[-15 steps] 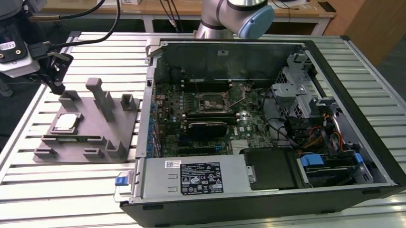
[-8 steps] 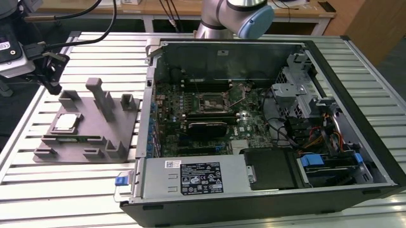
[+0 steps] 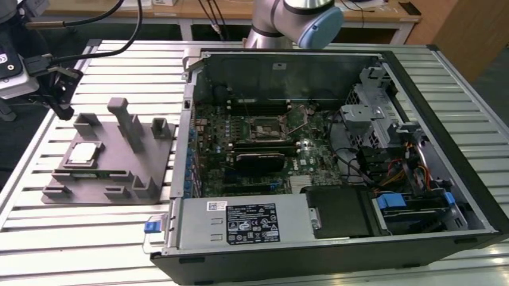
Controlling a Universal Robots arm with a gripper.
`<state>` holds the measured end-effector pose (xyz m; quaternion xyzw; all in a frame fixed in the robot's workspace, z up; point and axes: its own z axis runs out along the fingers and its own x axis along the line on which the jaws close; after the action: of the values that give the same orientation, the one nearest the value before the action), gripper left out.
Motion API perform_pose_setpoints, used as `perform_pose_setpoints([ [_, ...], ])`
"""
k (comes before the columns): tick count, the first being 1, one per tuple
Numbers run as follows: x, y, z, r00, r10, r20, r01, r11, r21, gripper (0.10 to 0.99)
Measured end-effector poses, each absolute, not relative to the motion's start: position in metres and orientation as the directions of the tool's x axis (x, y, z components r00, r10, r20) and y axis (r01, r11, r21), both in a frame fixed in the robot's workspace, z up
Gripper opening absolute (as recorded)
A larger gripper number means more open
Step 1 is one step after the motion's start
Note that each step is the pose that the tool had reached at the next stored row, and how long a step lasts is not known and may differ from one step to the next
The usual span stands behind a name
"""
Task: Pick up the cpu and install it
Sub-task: 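Pick up the cpu and move it towards the insertion slot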
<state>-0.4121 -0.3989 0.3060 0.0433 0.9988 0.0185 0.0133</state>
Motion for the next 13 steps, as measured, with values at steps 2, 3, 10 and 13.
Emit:
perform_pose_setpoints([
  [2, -0.414, -0.399, 0.304, -0.996, 0.087, -0.025, 0.086, 0.996, 0.038, 0.106],
  [3, -0.415, -0.399, 0.303, -0.996, 0.087, -0.025, 0.086, 0.996, 0.038, 0.106],
  [10, -0.421, -0.399, 0.294, -0.996, 0.087, -0.025, 0.086, 0.996, 0.038, 0.106],
  [13, -0.423, -0.399, 0.291, -0.996, 0.087, -0.025, 0.086, 0.996, 0.038, 0.106],
])
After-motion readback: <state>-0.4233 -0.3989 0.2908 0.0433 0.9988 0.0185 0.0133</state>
